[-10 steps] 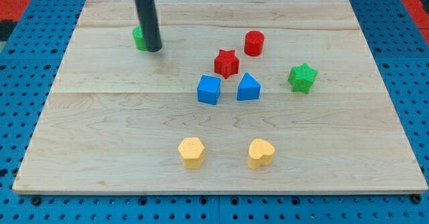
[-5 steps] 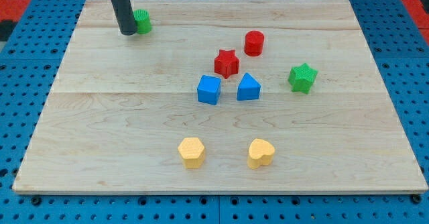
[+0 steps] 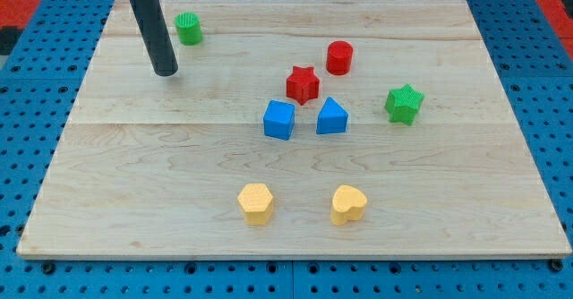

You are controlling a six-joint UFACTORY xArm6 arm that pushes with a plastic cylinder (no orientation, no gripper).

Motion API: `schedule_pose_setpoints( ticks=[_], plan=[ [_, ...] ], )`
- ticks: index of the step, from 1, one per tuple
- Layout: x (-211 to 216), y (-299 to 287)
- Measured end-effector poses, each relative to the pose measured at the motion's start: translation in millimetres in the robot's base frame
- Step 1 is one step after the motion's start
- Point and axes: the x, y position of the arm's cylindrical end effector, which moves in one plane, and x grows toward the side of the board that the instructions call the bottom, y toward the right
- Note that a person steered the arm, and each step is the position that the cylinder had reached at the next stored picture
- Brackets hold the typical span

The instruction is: Drag green circle vertically above red star

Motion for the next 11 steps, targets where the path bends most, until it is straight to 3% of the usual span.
schedule_pose_setpoints(
  ticks=[1,2,3,6,7,8,11],
  plan=[
    [-9,-38],
    [-68,-39],
    [-71,25],
    [-111,16],
    [-110,39],
    [-68,49],
    [-76,82]
  ],
)
